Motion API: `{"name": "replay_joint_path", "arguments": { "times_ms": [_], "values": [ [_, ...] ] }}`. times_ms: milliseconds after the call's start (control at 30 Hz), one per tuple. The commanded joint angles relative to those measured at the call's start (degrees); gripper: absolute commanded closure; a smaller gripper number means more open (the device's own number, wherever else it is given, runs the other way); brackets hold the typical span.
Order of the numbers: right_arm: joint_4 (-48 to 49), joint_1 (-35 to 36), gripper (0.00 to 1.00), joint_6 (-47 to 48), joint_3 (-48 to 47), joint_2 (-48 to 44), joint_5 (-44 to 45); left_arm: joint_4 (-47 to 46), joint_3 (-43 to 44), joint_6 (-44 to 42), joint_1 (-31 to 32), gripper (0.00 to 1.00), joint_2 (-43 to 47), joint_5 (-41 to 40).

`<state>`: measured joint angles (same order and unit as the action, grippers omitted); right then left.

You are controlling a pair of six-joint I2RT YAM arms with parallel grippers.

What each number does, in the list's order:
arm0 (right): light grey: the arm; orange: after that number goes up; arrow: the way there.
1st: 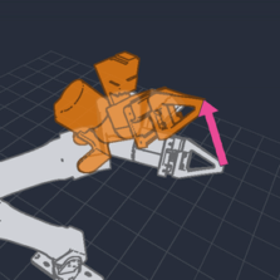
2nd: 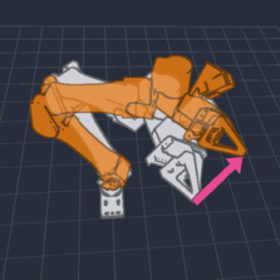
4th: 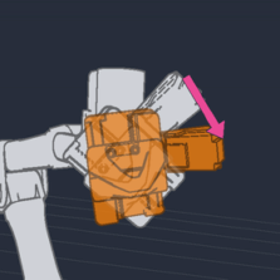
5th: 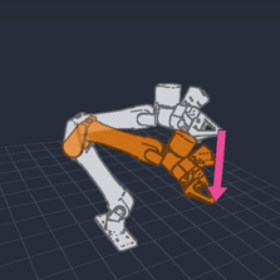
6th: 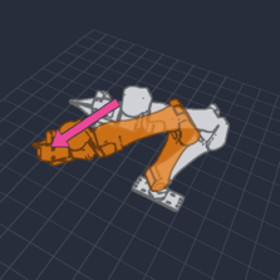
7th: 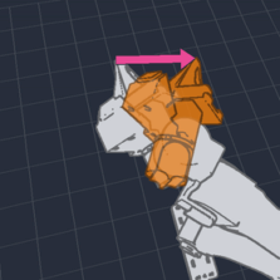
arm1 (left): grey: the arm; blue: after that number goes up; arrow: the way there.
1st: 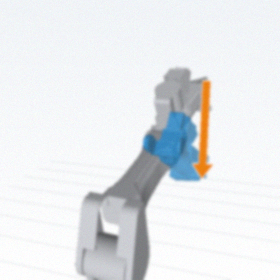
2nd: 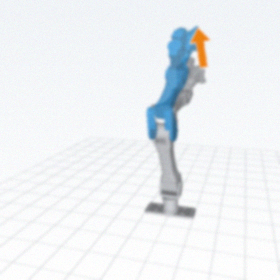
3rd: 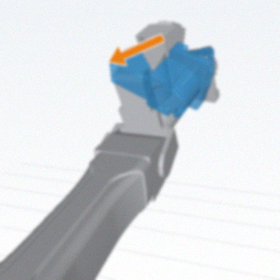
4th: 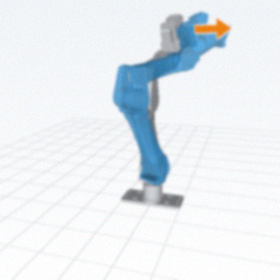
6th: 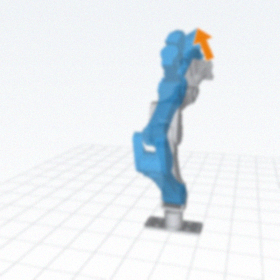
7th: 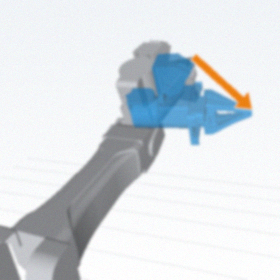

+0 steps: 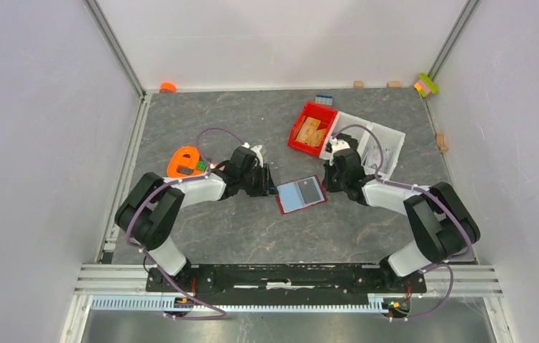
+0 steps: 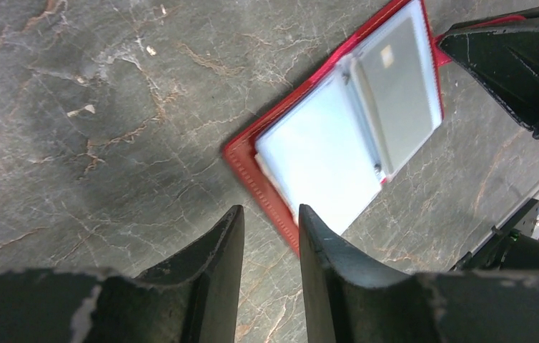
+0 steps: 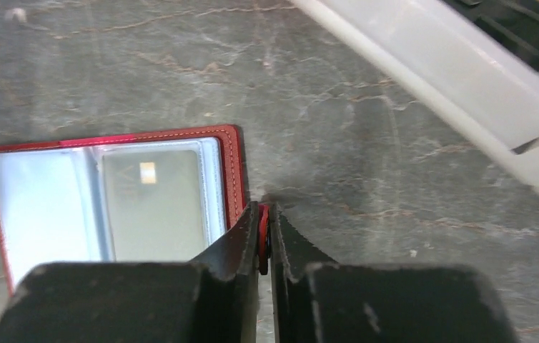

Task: Take the credit cards out of the card holder
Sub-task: Remove the credit card from the card holder.

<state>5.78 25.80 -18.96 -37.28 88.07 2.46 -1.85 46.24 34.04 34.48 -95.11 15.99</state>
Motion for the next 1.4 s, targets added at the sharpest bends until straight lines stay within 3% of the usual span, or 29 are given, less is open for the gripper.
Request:
{"name": "replay_joint_path", "arguments": {
  "times_ms": [0, 67, 167, 467, 600, 833, 1133, 1267, 1300, 1367],
  "values": [
    [2.6, -0.1, 0.95, -1.2, 1.8, -4.8, -7.0, -0.6, 2.2, -0.4, 0.1, 0.57, -1.2, 2.3],
    [4.5, 0.1, 1.00, -2.2, 4.0, -8.7, -10.1, -0.6, 2.4, -0.1, 0.2, 0.50, -2.2, 2.7],
    [5.6, 1.5, 1.00, -3.2, 5.3, -13.5, -12.8, -0.6, 3.2, 0.3, 0.1, 0.44, -4.8, 3.6],
    [8.6, 3.6, 1.00, -4.7, 5.6, -12.2, -19.2, 0.6, 4.8, -0.6, 0.2, 0.45, -7.3, 4.4],
    [8.1, 4.1, 1.00, -4.5, 4.8, -10.8, -19.0, 0.4, 5.8, -0.1, 0.5, 0.48, -9.3, 5.8],
    [13.0, 4.3, 1.00, -6.7, 6.4, -10.7, -23.8, 5.5, 8.4, -2.0, 1.8, 0.51, -11.0, 0.8],
    [6.6, 4.3, 0.99, -4.1, 4.9, -11.2, -14.7, 4.1, 9.3, -1.6, 1.9, 0.68, -13.3, 3.9],
    [2.0, 4.3, 0.69, -1.8, 4.8, -15.2, -5.6, 4.6, 9.7, -2.0, 1.9, 0.71, -13.6, 3.1],
    [1.2, 4.3, 0.52, -1.4, 5.1, -16.3, -3.3, 4.6, 9.7, -2.0, 2.0, 0.71, -13.6, 3.1],
    [-0.1, 4.3, 0.28, -0.8, 5.6, -17.6, 0.5, 4.6, 9.7, -2.0, 2.0, 0.71, -13.5, 3.3]
  ]
}}
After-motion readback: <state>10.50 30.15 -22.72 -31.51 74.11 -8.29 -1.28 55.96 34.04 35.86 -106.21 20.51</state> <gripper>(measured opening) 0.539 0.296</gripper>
